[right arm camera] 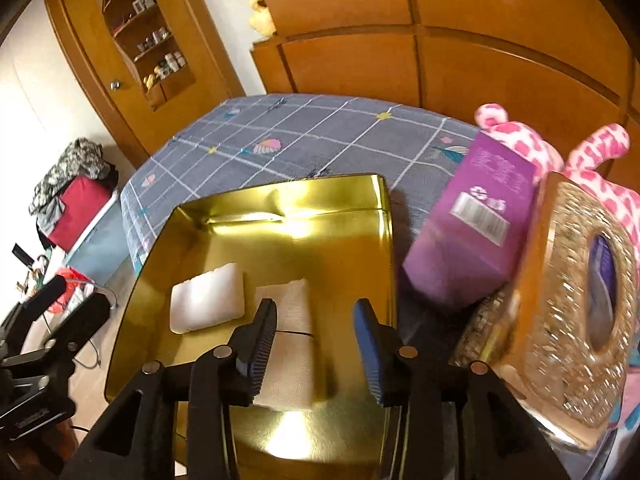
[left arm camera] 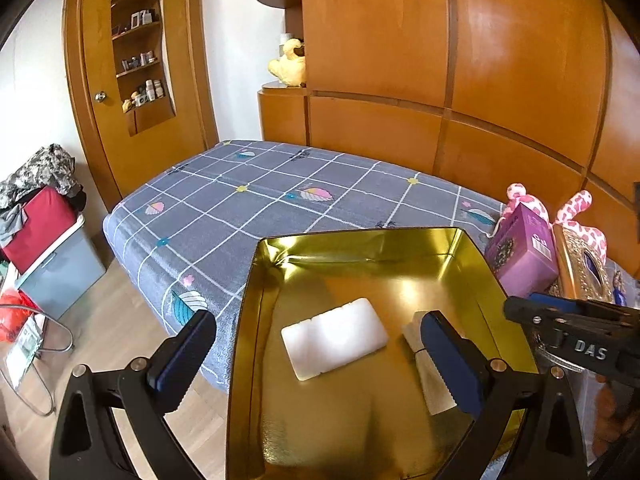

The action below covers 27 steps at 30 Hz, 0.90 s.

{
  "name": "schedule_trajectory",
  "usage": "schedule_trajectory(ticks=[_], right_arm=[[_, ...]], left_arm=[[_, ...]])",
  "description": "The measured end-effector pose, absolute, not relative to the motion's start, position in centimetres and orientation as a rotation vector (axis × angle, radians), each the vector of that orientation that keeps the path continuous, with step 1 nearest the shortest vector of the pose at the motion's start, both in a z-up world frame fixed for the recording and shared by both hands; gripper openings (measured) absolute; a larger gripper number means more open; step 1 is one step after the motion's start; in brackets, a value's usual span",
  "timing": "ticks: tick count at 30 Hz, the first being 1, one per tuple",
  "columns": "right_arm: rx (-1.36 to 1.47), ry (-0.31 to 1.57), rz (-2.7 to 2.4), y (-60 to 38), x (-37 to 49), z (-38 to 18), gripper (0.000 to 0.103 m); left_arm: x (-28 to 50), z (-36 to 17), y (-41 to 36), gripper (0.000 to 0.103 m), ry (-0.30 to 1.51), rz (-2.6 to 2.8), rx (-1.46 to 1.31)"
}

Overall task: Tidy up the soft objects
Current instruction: 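Lower the beige bow-tied cloth into the gold tray and open the right tool, then move left tool to blue teddy bear while right tool reaches white waffle towel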

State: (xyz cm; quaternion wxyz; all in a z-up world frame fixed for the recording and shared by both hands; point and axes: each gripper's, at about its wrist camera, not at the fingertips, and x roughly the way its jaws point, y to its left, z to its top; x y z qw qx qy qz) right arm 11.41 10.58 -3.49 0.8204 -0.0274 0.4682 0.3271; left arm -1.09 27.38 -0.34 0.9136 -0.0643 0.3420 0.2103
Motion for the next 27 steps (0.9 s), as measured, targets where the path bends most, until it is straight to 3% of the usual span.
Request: schedule_trajectory(ticks=[27], right_arm=[[0.009, 0.779, 0.426, -1.0, 8.5, 1.1, 0.043]], left_arm=[[-1.7, -0.2, 21.9, 0.103, 0.678, 0.314, -0.005]])
